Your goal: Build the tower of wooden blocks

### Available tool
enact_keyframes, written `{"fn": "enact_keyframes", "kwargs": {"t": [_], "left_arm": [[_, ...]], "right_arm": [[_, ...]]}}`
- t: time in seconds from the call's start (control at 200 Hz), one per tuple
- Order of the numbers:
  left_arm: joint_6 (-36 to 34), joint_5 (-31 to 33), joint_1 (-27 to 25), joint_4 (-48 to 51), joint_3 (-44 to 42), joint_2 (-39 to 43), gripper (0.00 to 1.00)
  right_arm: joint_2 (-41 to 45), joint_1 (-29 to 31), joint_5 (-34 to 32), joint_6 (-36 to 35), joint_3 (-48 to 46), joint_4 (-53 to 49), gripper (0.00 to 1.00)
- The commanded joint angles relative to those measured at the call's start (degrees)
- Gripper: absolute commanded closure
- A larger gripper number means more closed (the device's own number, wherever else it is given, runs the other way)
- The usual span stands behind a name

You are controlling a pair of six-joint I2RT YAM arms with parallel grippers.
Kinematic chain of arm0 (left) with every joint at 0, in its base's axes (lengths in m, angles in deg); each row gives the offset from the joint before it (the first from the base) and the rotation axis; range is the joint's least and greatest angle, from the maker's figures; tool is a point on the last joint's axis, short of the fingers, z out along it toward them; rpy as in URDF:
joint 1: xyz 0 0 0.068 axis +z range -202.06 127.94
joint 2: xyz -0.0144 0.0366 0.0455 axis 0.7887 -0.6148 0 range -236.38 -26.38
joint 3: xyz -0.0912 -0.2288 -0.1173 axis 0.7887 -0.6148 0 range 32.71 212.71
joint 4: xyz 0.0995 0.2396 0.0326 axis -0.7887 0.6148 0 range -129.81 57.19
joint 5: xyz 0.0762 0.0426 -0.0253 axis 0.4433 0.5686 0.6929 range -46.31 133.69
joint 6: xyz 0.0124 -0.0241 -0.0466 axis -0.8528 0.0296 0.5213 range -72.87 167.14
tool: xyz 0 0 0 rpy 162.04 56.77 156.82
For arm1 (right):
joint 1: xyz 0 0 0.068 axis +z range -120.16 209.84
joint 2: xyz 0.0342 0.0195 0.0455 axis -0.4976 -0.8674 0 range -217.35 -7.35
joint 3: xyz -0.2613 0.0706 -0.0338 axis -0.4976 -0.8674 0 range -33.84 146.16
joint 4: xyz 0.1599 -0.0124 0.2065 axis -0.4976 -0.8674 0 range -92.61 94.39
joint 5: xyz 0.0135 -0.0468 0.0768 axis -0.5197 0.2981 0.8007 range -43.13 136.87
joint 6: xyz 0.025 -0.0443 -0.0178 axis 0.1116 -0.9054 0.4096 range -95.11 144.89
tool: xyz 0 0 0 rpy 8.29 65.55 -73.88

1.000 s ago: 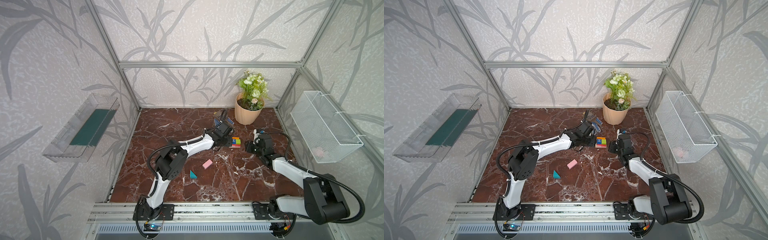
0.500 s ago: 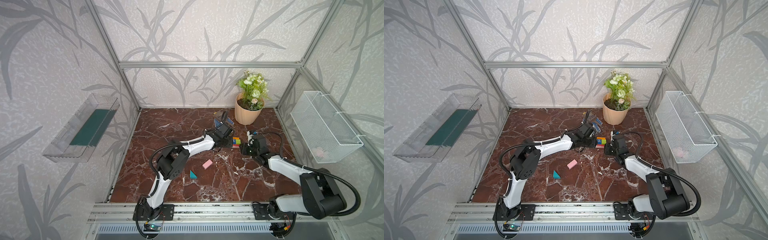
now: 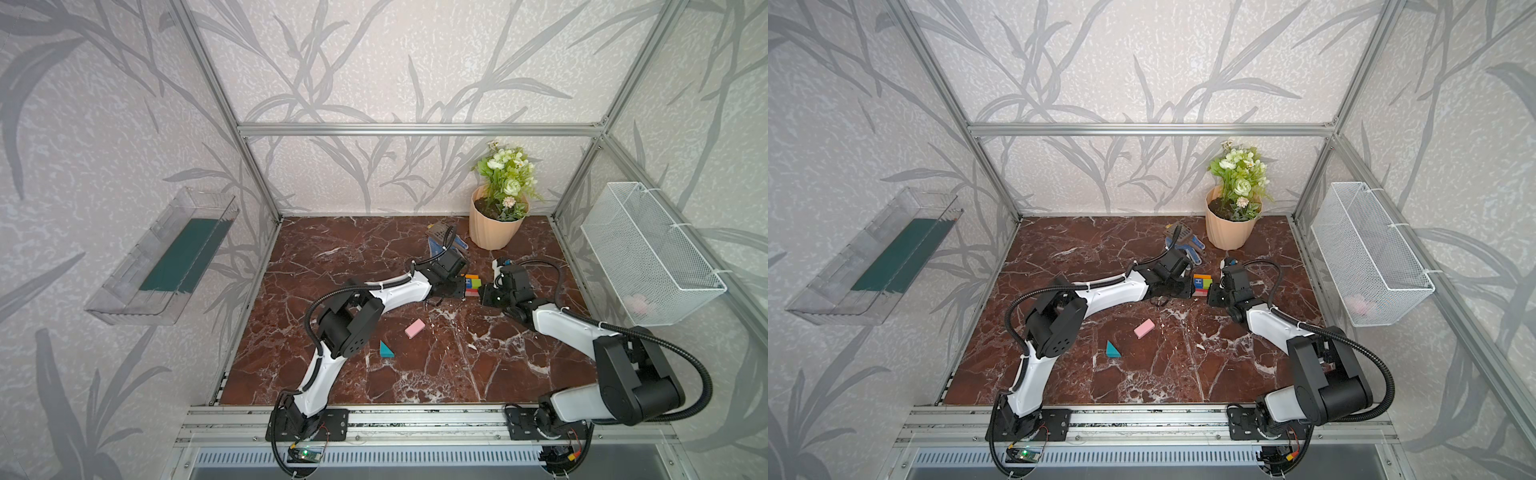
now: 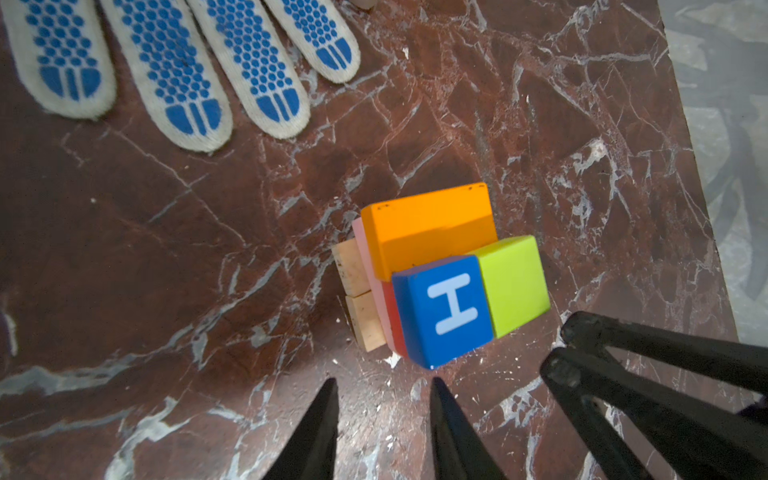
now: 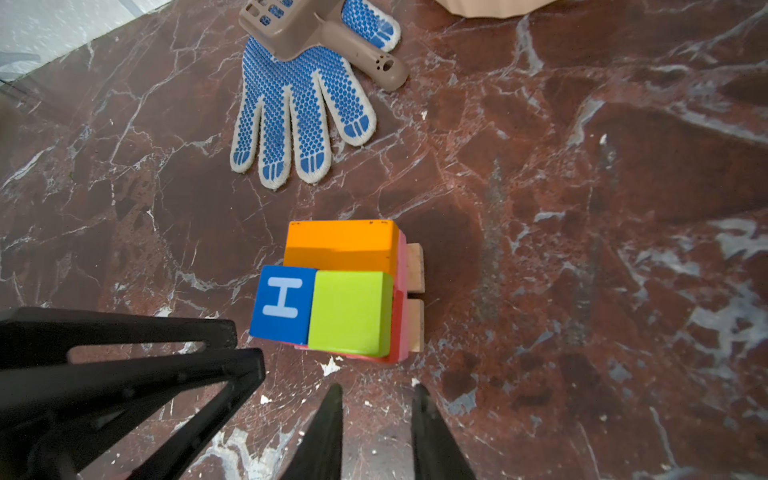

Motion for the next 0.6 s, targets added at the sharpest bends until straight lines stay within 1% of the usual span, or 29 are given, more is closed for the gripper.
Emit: {"fn": "enact_keyframes", "kwargs": {"t": [0.0,0.595], "left_arm": [[0.6,-0.3,-0.2,0.7,2.0,-1.4,0.62],[0.9,-0.9,-0.3,0.9,3.4,-2.1,0.62]], "right_arm": [[-1.1,0.2,-0.9,-0.3,2.0,-1.5,0.71],[-3.7,0.2,-1.4,-0.4,4.4,-3.0,0.72]]}}
